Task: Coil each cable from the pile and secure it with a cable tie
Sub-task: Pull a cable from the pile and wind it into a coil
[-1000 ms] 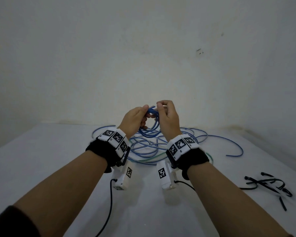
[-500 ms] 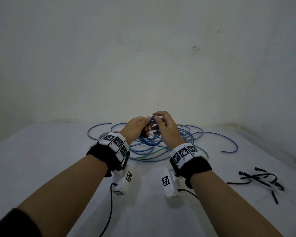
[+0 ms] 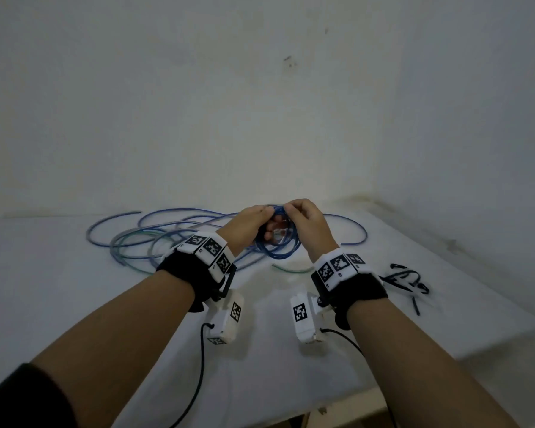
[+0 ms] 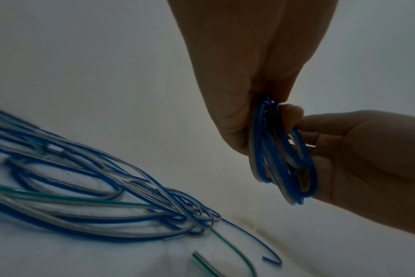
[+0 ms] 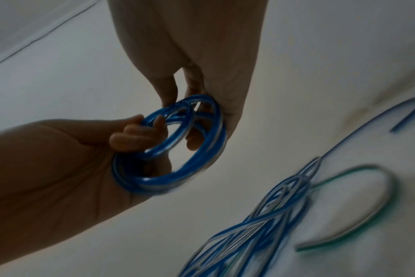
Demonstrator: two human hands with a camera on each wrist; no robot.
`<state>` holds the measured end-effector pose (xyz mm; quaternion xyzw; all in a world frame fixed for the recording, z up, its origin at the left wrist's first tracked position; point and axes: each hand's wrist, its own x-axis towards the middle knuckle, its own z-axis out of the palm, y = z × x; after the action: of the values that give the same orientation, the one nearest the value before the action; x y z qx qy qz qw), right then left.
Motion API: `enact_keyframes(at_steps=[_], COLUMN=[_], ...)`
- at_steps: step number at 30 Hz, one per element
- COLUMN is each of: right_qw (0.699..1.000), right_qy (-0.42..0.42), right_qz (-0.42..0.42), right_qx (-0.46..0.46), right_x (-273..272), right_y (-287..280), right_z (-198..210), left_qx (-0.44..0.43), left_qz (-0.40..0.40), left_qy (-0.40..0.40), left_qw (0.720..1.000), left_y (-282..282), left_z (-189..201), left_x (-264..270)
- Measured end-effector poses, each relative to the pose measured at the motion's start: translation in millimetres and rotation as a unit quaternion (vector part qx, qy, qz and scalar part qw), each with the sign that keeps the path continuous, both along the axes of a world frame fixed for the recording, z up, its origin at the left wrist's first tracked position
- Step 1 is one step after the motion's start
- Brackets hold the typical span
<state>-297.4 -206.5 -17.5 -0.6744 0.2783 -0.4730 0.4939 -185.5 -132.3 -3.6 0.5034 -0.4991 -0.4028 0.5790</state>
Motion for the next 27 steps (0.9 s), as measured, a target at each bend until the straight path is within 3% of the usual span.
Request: enact_keyframes(at_steps=[4,6,8,11,13,15,20,25,27], right_qw=[0.995,0.982,0.939,0.838,0.786,0.761,0.738,0.752,0.771], right_qy=[0.075,0.148,0.289,0.485,0.567,0.606,0.641,0.623,0.603], right_qz=[-0.045,-0.112,-0.188,-0.247,-0.244,-0.23,-0.21,-0.214,-0.203], right_qx=[0.053,0.041,-0.003,-0.023,-0.026,-0.013,0.019,0.017,0.034], right_x=[-56.6,-90.8,-124.8,-164.9,-182.6,-191.6,-195.2,-190.7,-189.4], right_y=[-24.9,-40.9,-61.5,-84.8,-90.4,-91.3,-93.0,-94.2,-96.5], right_z=[-3.9,-7.5,-12.3,-19.5,-23.9,-28.3,-39.9,-39.4,-35.6], left_qx=[0.027,0.038,0.043,0.05,0.055,0.058,0.059,0.062,0.059], left_qz=[-0.008,-0.008,-0.013,-0.011,-0.01,-0.01,-0.021,-0.021,-0.018], left_qy=[-0.076,-0.08,-0.071,-0.054,-0.035,-0.017,-0.036,-0.05,-0.053], left_qw=[0.997,0.996,0.996,0.997,0.998,0.998,0.997,0.997,0.997], left_y=[-29.3,-40.9,-48.7,-56.1,-61.1,-64.8,-70.9,-76.5,-78.9], left_z=[-9.7,-14.6,-17.4,-17.1,-16.9,-17.3,-17.5,-19.2,-20.6], left_x=[-29.5,-41.3,-53.2,-68.4,-75.0,-78.8,-85.9,-85.5,-82.9])
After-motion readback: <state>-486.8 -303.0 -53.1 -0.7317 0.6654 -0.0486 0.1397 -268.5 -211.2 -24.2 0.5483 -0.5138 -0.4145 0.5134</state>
